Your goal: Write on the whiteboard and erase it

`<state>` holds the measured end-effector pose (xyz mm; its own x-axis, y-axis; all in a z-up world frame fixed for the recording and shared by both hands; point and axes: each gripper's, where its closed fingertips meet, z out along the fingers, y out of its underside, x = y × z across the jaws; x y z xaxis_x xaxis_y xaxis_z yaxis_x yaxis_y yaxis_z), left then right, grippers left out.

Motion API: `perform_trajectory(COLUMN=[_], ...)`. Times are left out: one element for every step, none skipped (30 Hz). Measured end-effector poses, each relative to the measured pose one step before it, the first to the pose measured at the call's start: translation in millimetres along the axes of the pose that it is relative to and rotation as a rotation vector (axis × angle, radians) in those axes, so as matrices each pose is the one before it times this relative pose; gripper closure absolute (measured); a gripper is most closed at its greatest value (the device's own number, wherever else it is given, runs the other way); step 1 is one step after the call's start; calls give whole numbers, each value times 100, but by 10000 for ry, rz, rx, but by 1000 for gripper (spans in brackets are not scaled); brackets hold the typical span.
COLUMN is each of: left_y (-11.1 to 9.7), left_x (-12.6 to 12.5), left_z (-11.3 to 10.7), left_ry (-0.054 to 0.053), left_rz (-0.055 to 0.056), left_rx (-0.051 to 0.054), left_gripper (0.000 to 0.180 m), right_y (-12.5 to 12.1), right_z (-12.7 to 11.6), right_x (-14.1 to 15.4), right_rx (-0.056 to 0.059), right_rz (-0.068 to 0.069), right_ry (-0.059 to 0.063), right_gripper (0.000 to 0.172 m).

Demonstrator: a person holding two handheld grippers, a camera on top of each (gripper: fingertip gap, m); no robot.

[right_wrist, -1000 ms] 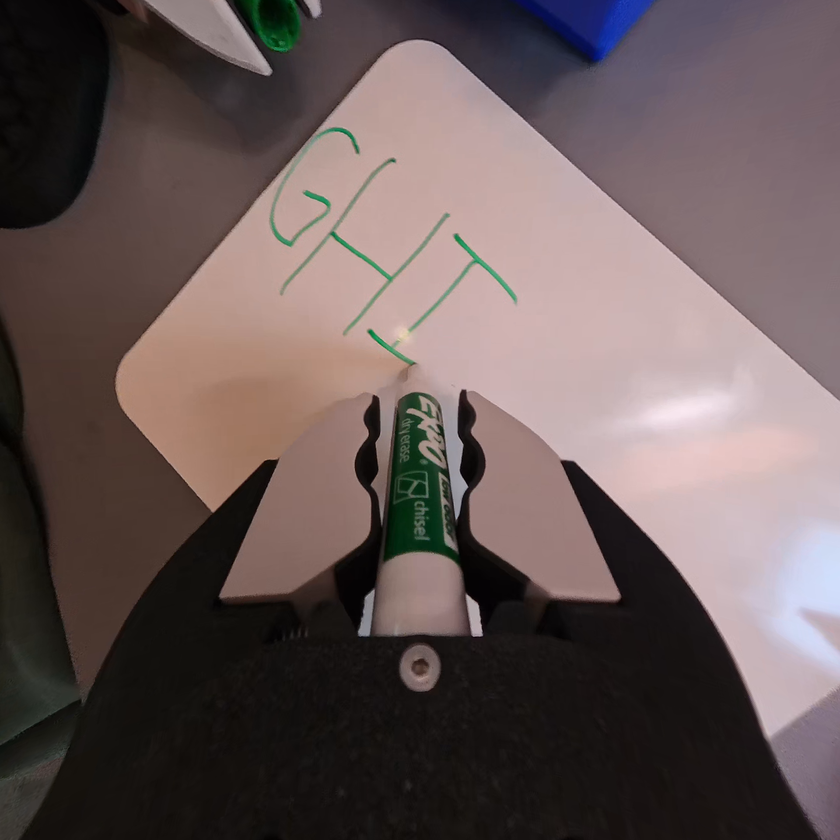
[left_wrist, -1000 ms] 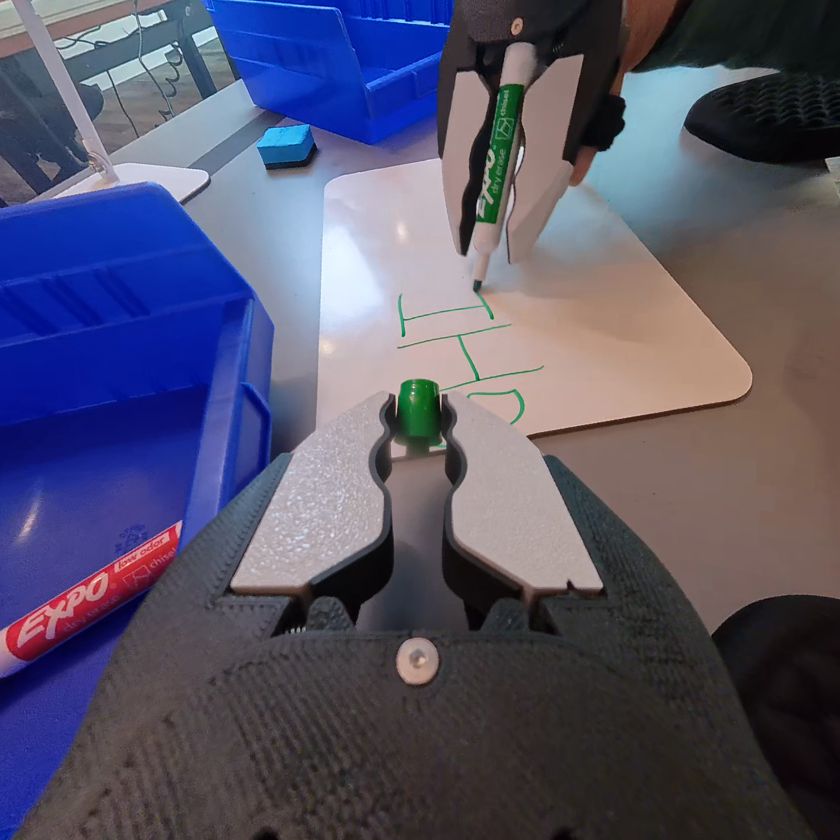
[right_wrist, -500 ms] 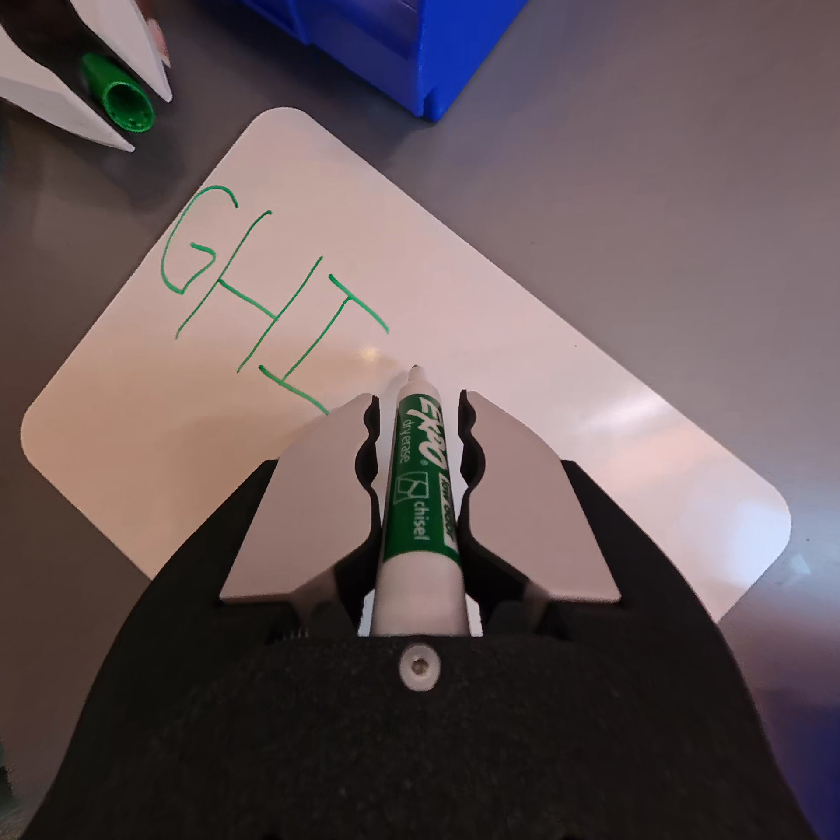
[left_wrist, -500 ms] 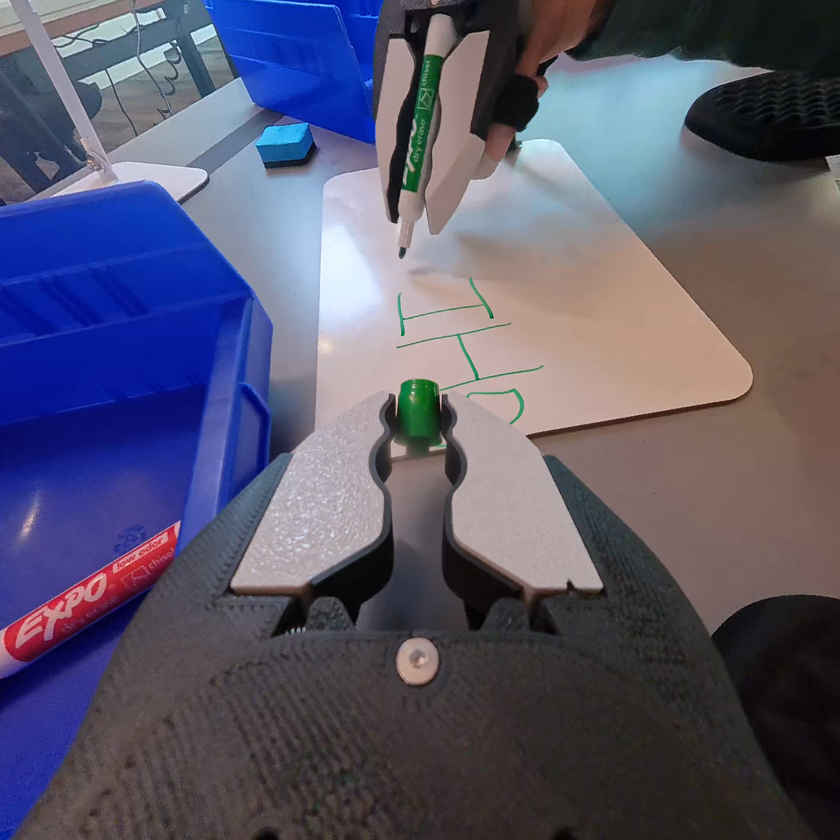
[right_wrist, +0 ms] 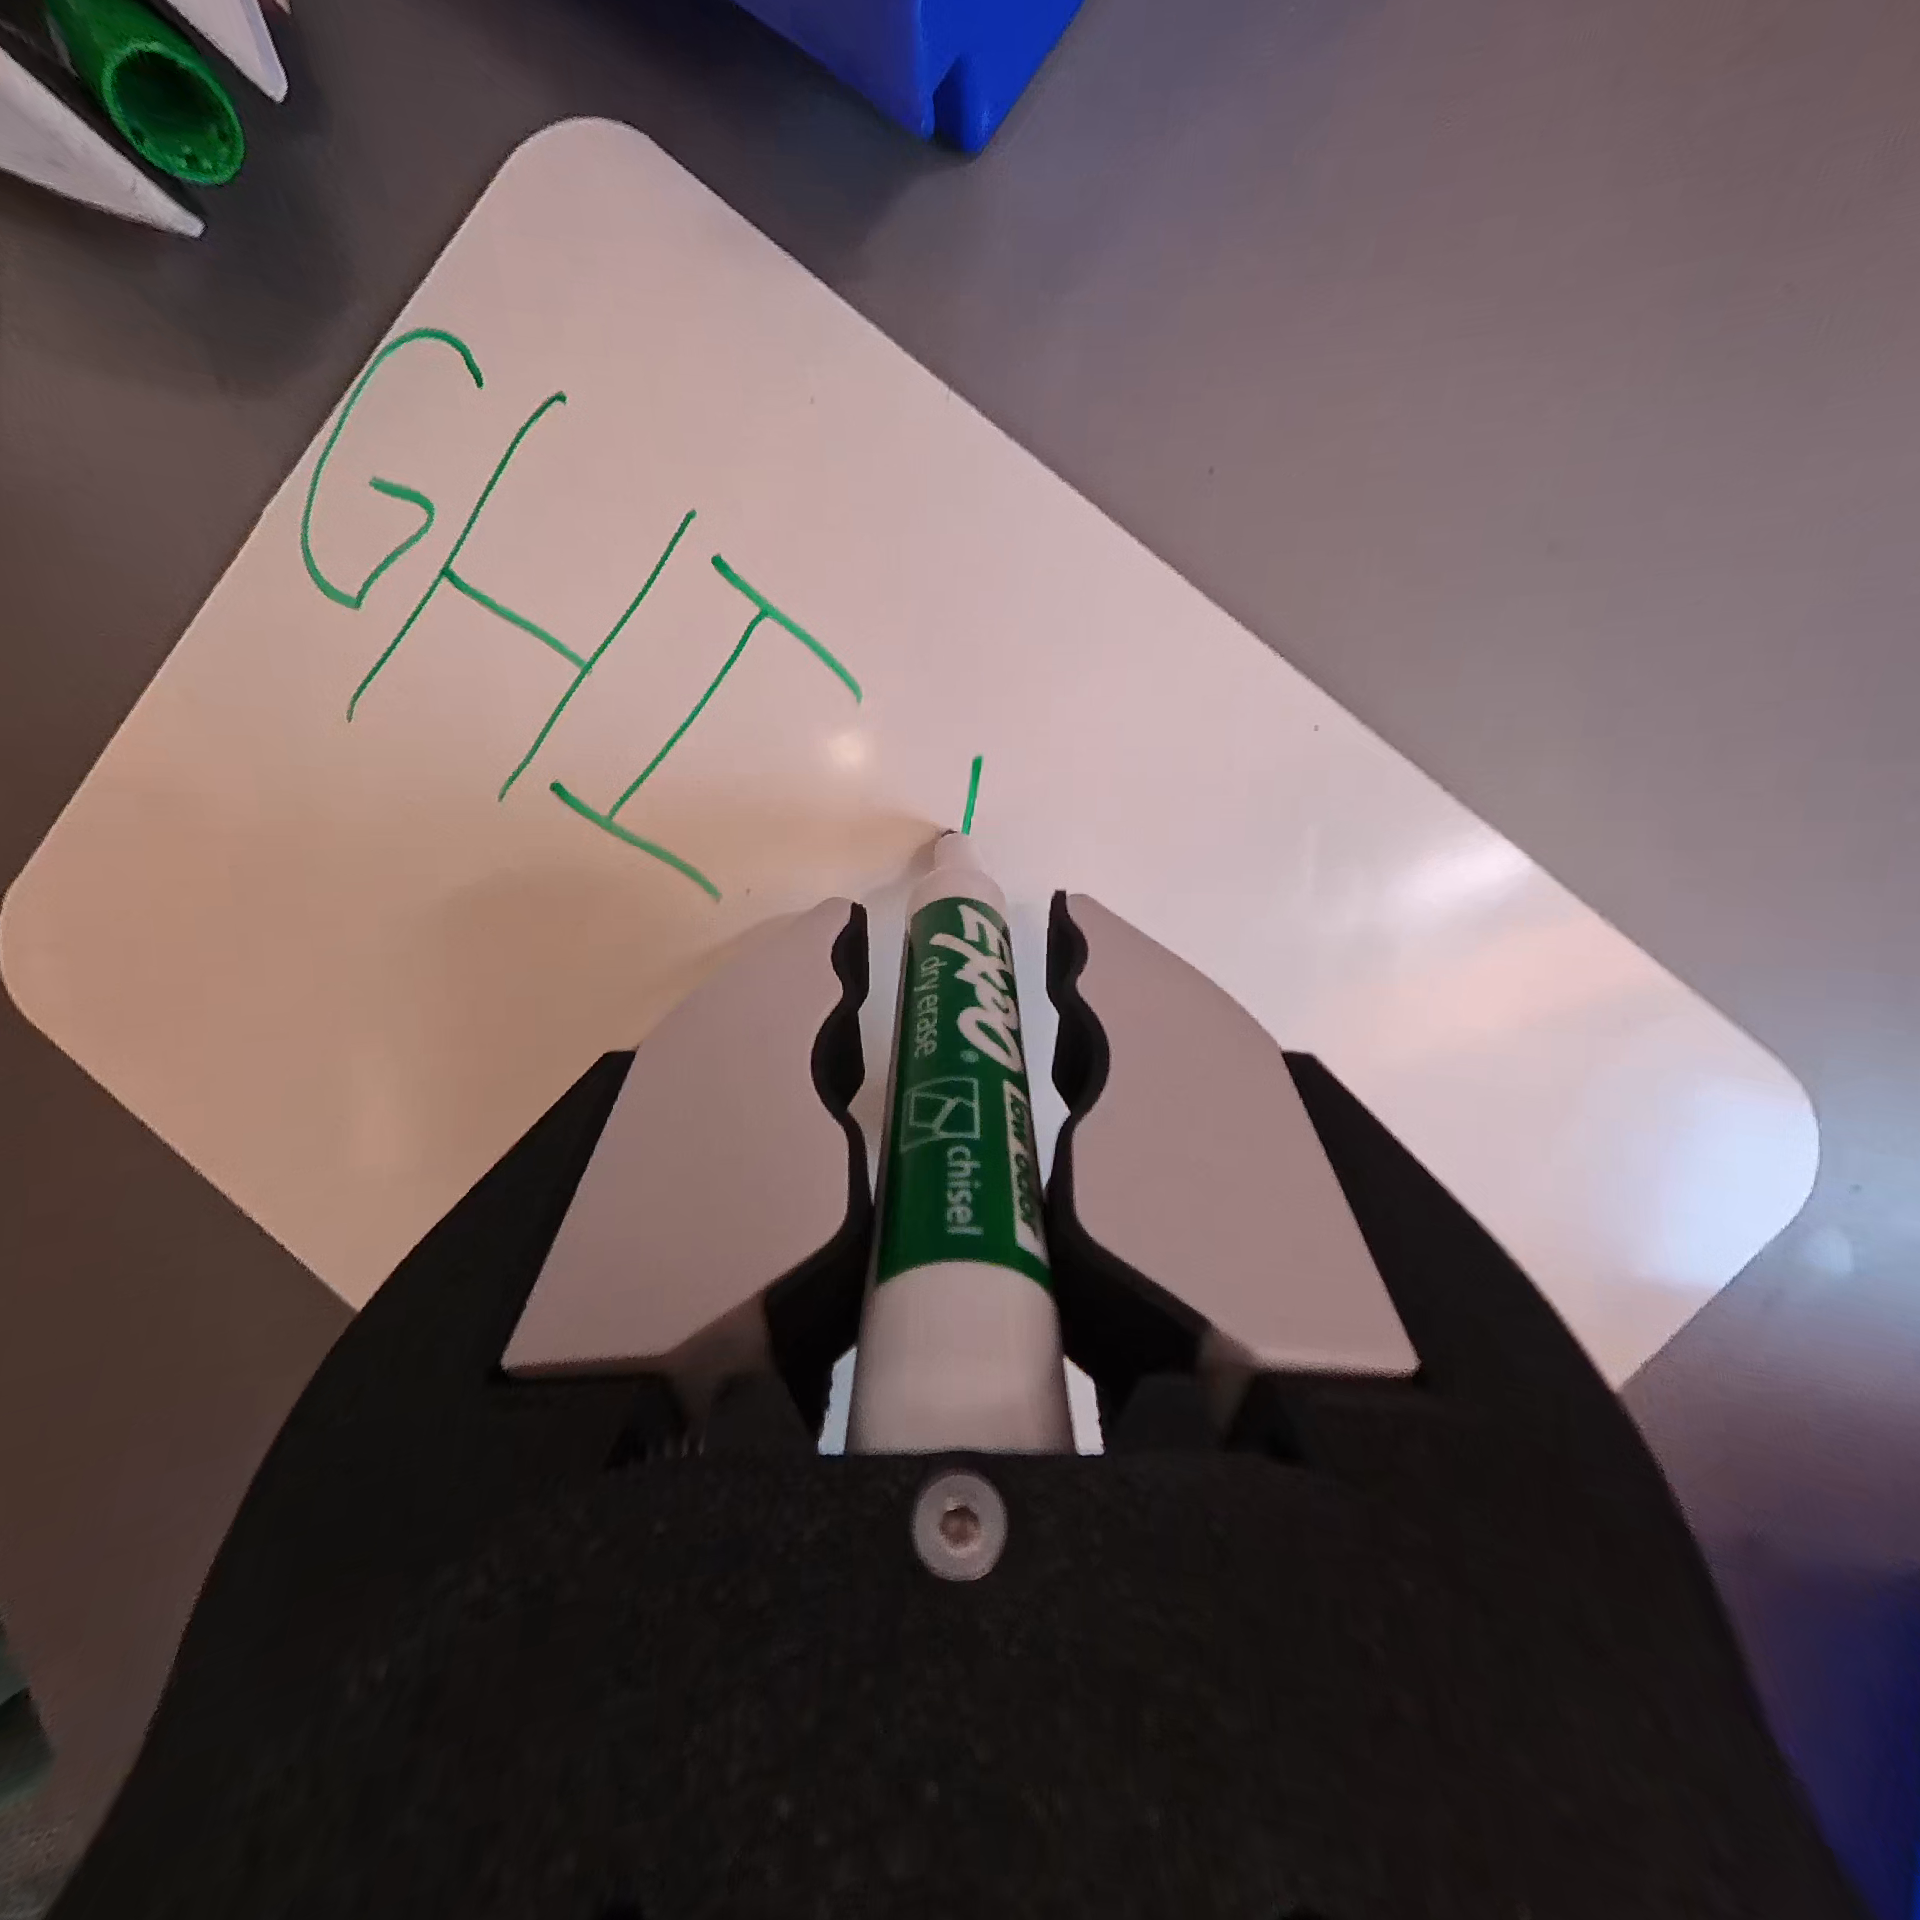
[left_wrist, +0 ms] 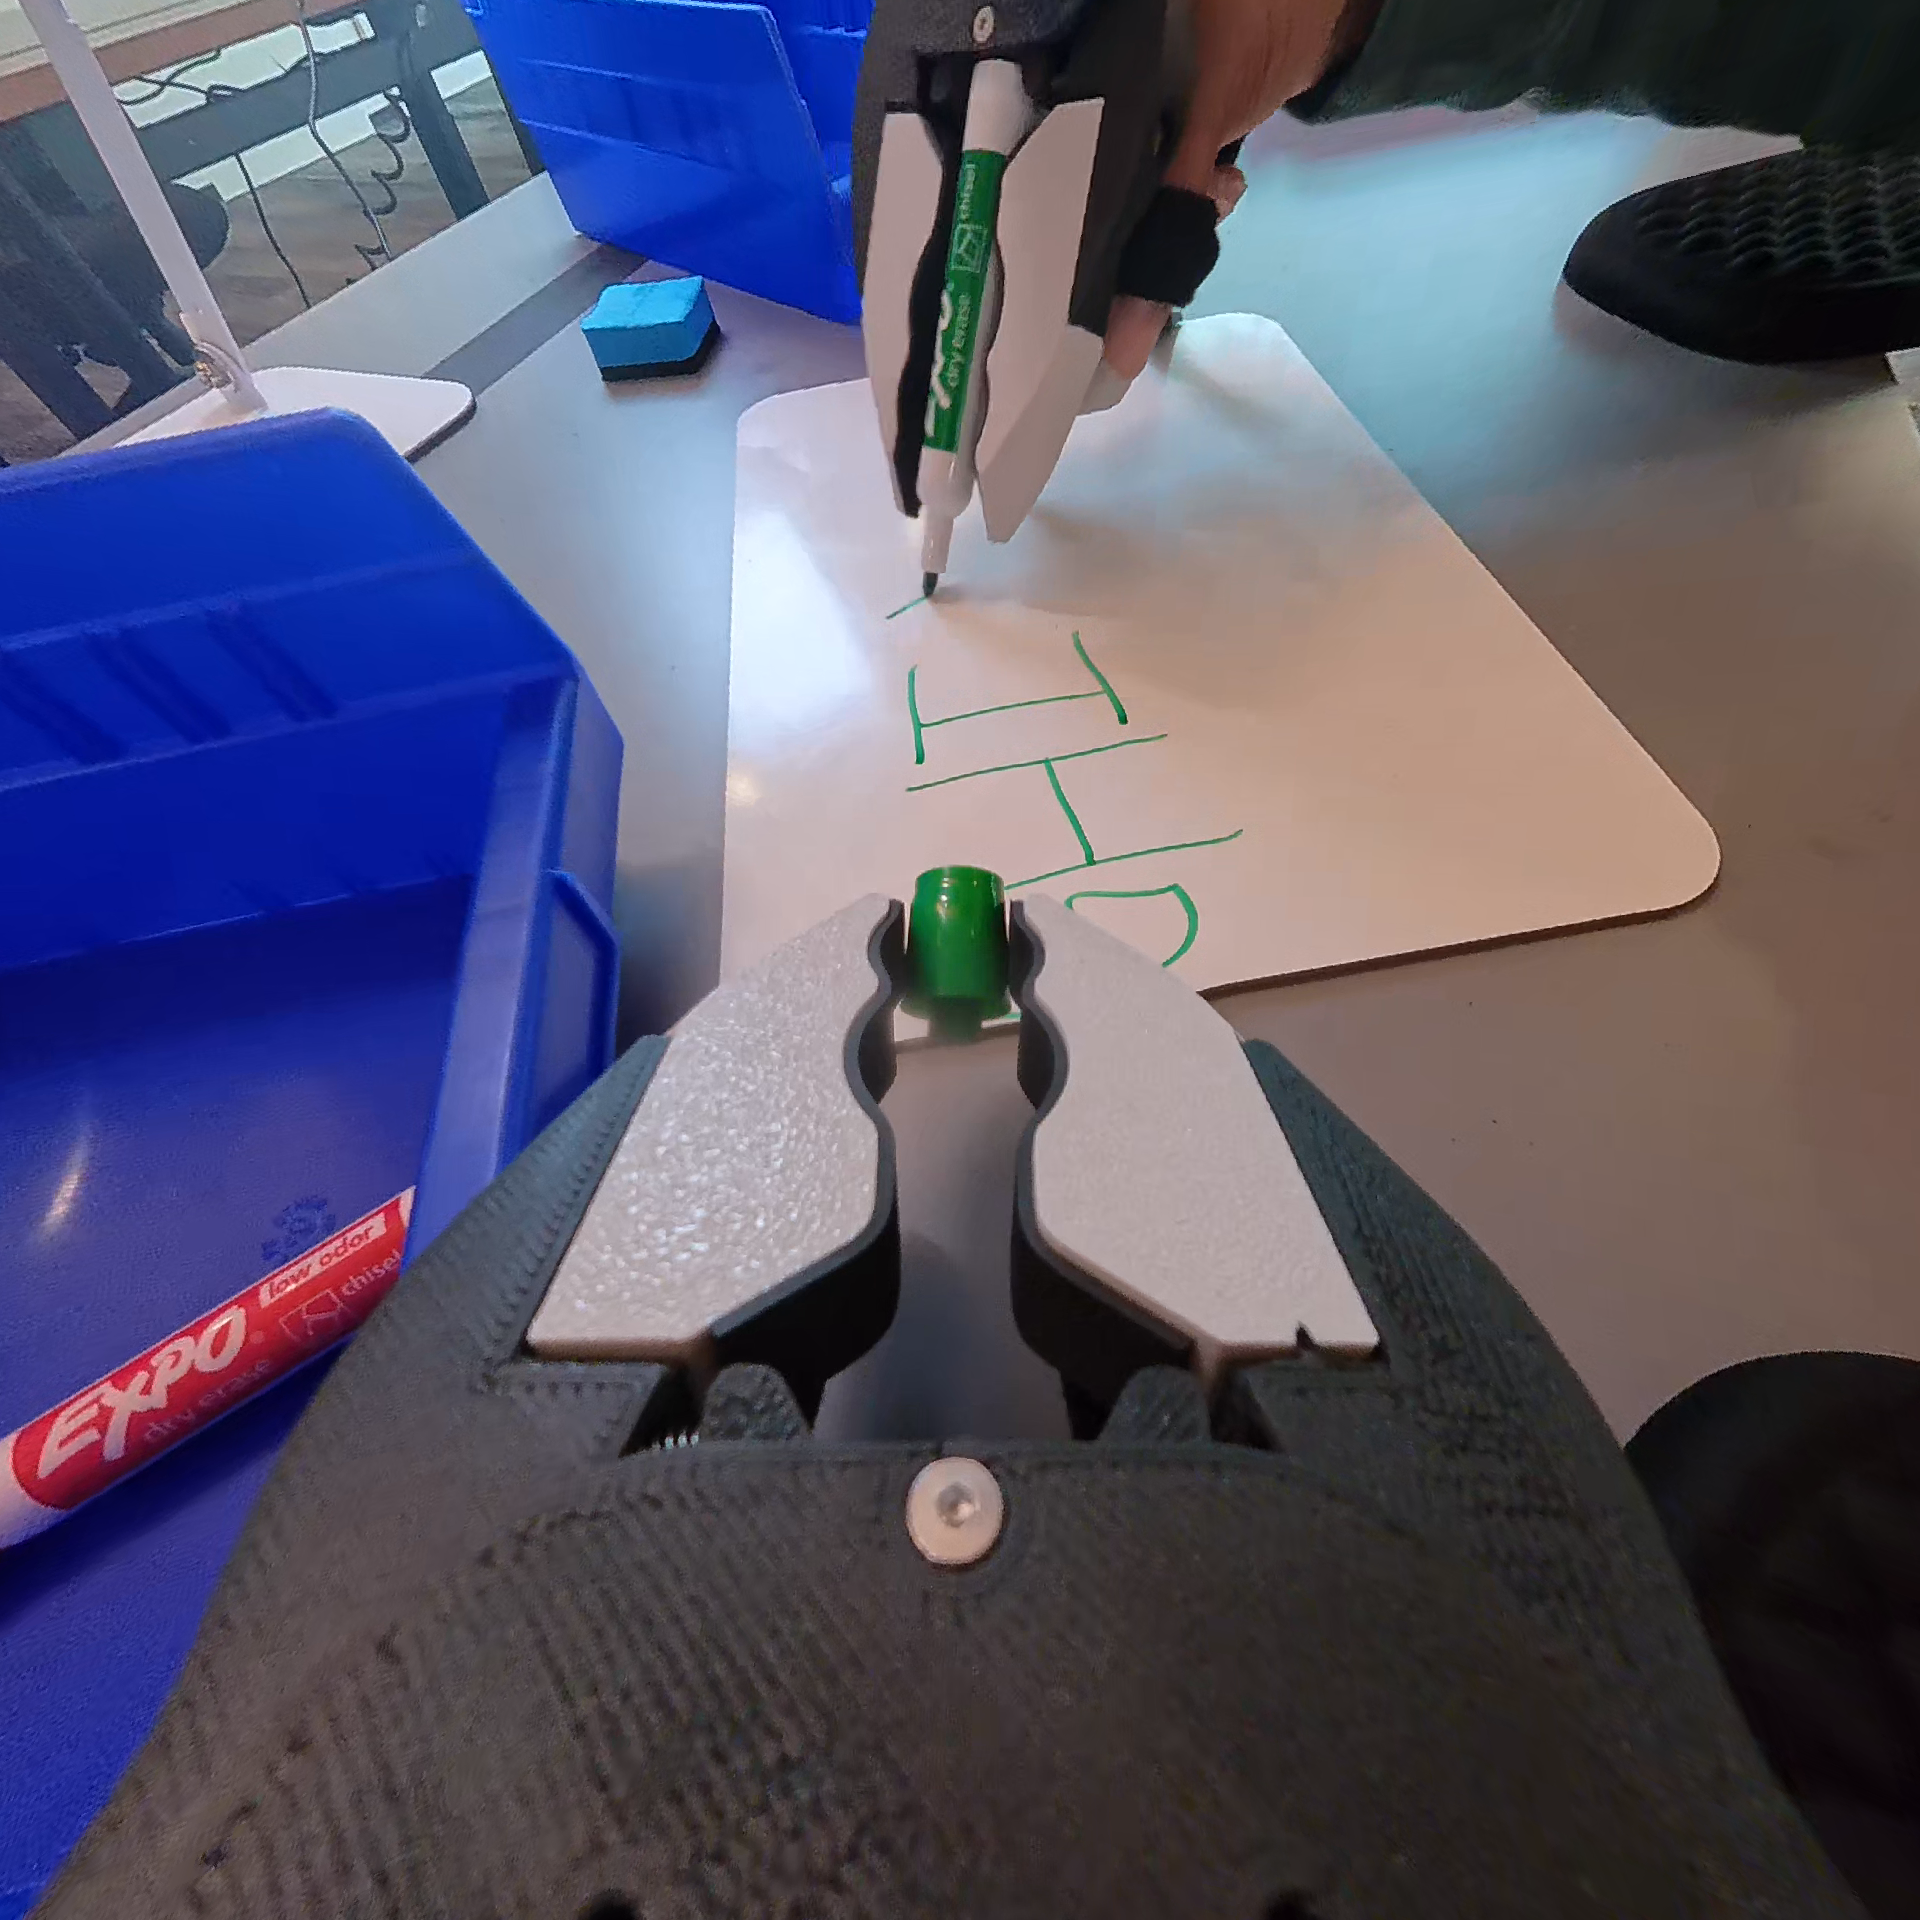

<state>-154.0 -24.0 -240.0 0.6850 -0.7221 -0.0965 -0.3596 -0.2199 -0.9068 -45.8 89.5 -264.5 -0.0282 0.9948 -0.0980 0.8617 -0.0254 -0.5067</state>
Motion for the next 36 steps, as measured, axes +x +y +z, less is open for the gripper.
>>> perform_trajectory(left_y=[0, 6, -12, -9, 10, 21, 22, 9, 8, 1, -14, -6, -3, 5, 11, 16, 2, -6, 11, 18, -13, 4, 10, 7, 5, 0, 14, 5, 5, 7, 8, 3, 16, 8, -1, -9], left_x=[-6, -9, -20, -6, -5, 11, 7, -2, 3, -7, -4, 11, 8, 23, 13, 16, -4, -6, -12, -10, 4, 1, 17, 13, 15, 14, 7, 9, 10, 12, 11, 8, 10, -13, -14, -15], left_z=[-23, -11, -9, -13, -5, 7, 2, 5, -9, -10, -7, -17, 1, -9, 17, 10, -5, -24, -11, -5, -2, -2, 7, -5, -4, -1, 2, -3, -3, -5, 13, -2, 9, 11, 1, -7], left_ry=[0, 4, 4, 1, -1, 4, 5, 1, -4, -7, -9, -2, -2, 7, 9, 12, 9, 4, -3, -2, 3, 3, 1, 4, 4, 2, 5, 7, 10, 3, 2, 0, 1, -4, -6, -5], left_rz=[-2, -18, -25, -11, 5, 13, 11, 4, -2, -3, -2, 0, 6, 10, 8, 0, -7, -5, 1, 3, 0, 3, 9, 8, 6, 4, 0, -1, 3, 8, 9, 8, 8, 0, -11, -18], left_rx=[0, 2, 10, 6, -7, -14, -12, -12, -4, 4, 5, 1, 2, -3, -9, -10, 2, 8, -6, -4, 3, -3, -5, -6, -5, -1, -3, -4, -4, -6, -5, -3, -11, -12, 2, 4], left_gripper=[161, 162, 162, 162, 161, 161, 162, 162, 162, 162, 162, 162, 162, 162, 161, 161, 162, 162, 162, 161, 162, 162, 162, 162, 162, 162, 162, 162, 162, 162, 162, 162, 162, 162, 162, 162], right_y=[490, 514, 493, 440, 319, 142, -70, -243, -379, -437, -418, -356, -310, -278, -258, -246, -240, -266, -264, -272, -234, -220, -145, -49, 44, 150, 40, 218, 333, 436, 489, 480, 388, 262, 107, -113], right_z=[-278, -283, -258, -201, -120, -13, 115, 243, 306, 308, 261, 202, 124, 35, -59, -100, -81, -12, 45, 118, 172, 205, 221, 236, 234, 169, -22, -160, -304, -381, -411, -364, -306, -224, -186, -220], right_x=[-143, -215, -288, -369, -427, -481, -508, -519, -430, -282, -196, -118, 32, 175, 342, 437, 464, 403, 333, 262, 162, 69, 66, 74, 113, 125, 57, 227, 498, 733, 754, 735, 607, 378, 109, -116], right_rx=[-51, -40, -34, -25, -16, 8, 38, 51, 61, 48, 24, 22, 52, 72, 89, 83, 78, 87, 74, 67, 49, 30, -8, -59, -86, -108, 16, -75, -95, -97, -81, -46, -15, 15, 73, 169], right_rz=[54, 66, 44, 17, -8, -29, -53, -93, -105, -124, -113, -65, -18, 24, 39, 51, 60, 60, 50, 30, 3, -5, -34, -71, -72, -45, 32, 75, 45, 48, 107, 152, 142, 100, 32, 39], right_ry=[-16, -28, -37, -47, -55, -79, -87, -102, -85, -48, -54, -81, -54, -16, 35, 65, 72, 42, 13, 18, -11, -30, 0, 33, 59, 59, -29, 26, 169, 253, 213, 174, 123, 72, 6, -78], right_gripper=[138, 138, 138, 138, 138, 138, 138, 138, 137, 138, 138, 138, 137, 138, 137, 137, 137, 137, 137, 137, 137, 137, 137, 137, 137, 135, 135, 138, 137, 135, 138, 137, 137, 136, 138, 137])
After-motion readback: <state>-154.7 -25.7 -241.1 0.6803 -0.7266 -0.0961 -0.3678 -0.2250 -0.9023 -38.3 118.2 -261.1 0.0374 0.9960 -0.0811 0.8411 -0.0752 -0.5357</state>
